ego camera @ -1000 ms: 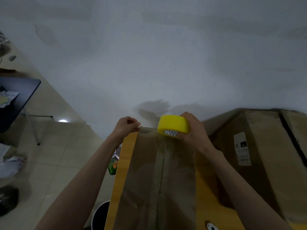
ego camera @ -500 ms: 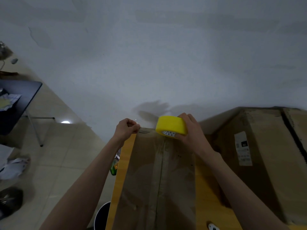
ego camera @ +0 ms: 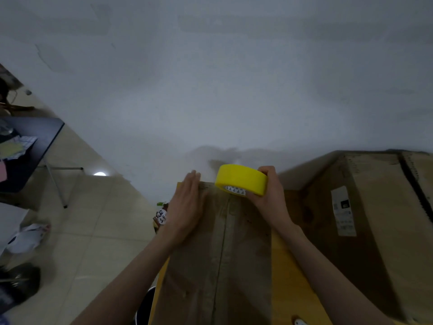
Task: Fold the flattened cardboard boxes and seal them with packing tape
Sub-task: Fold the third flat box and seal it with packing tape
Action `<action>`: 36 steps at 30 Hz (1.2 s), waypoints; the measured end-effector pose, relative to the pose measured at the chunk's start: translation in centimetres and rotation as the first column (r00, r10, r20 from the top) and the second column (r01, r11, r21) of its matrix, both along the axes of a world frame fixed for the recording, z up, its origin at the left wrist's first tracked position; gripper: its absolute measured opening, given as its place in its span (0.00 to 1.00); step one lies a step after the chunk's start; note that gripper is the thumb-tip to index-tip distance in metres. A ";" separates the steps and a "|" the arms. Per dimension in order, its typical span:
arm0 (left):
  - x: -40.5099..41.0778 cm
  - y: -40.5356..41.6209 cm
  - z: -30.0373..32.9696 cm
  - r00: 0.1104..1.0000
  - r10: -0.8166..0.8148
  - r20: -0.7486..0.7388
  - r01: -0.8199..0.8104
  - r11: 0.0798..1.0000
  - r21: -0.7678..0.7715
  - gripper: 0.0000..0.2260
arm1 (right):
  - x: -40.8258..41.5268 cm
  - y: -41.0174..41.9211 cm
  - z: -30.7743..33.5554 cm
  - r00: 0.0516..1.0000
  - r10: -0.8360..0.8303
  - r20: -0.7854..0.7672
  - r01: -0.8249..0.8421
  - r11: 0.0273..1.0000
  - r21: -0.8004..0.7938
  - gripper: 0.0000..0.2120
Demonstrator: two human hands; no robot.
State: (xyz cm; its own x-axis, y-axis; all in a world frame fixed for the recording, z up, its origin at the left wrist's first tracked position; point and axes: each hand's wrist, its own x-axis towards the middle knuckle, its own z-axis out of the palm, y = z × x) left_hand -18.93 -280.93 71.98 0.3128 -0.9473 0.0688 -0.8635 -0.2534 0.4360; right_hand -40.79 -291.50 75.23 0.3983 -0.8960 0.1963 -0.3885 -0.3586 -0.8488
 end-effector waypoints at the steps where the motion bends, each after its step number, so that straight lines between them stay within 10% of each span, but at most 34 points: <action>1: -0.7 0.5 -0.7 0.998 -0.049 0.038 0.047 0.998 0.036 0.29 | 0.1 0.2 -0.2 0.999 -0.015 0.029 0.014 1.000 0.020 0.25; 9: -1.6 1.1 -1.7 0.986 -0.102 0.129 0.089 0.991 0.103 0.37 | 0.0 0.3 -0.6 0.996 -0.039 0.086 0.027 0.990 0.137 0.20; 24: -2.1 1.4 -1.5 0.985 -0.069 0.159 0.046 0.989 0.140 0.37 | -1.7 -3.1 2.3 0.972 0.047 -0.231 -0.085 0.984 -0.158 0.22; 36: -4.4 -1.0 -1.4 0.979 -0.128 0.158 0.107 0.985 0.138 0.36 | -3.7 -2.3 -0.2 0.996 -0.025 0.085 0.009 0.983 0.183 0.23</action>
